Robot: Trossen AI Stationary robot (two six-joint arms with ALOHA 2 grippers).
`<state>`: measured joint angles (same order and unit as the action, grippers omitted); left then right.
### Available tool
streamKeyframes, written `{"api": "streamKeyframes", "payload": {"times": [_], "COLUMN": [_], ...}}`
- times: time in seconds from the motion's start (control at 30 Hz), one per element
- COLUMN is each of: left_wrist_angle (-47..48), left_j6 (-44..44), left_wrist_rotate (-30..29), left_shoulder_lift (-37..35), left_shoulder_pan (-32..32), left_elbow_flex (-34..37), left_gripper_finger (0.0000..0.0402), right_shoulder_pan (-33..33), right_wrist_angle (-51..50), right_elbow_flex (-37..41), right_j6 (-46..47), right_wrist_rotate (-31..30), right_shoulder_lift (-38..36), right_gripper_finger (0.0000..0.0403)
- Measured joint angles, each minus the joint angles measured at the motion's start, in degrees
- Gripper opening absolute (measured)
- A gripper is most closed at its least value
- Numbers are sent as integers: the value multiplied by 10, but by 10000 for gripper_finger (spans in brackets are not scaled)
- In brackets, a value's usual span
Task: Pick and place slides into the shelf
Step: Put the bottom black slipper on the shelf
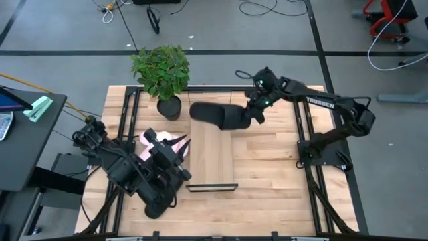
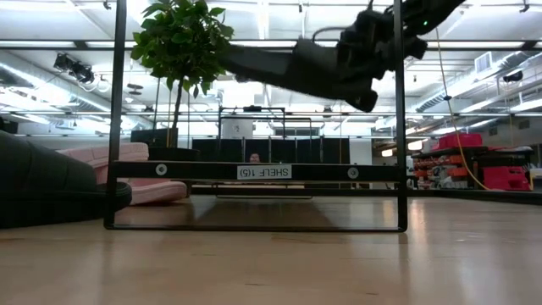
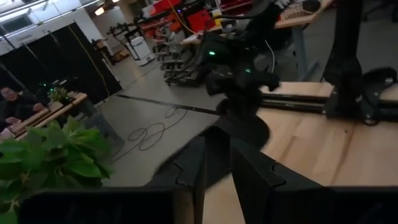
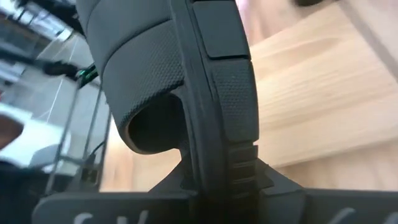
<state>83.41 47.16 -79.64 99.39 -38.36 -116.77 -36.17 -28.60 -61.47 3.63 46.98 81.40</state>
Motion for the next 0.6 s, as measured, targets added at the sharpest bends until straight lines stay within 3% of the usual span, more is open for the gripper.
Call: {"api": "streamKeyframes", "payload": {"times": [0.33,0.6], "left_wrist_angle": [36,39], "left_j6": [47,46], "left_wrist_rotate": [12,46], "left_shoulder_lift": [2,3], "left_shoulder_pan": [-6,-3], "left_elbow_flex": [38,88], "left_gripper_finger": [60,44], "right_shoulder_pan": [-51,-73], "right_wrist_angle": [-7,-6], "right_elbow_flex": [-2,-32], "right_j6": [-35,-48], "right_wrist_rotate": [83,98], "right_shoulder_lift": [94,153], "right_gripper_finger": [48,48]}}
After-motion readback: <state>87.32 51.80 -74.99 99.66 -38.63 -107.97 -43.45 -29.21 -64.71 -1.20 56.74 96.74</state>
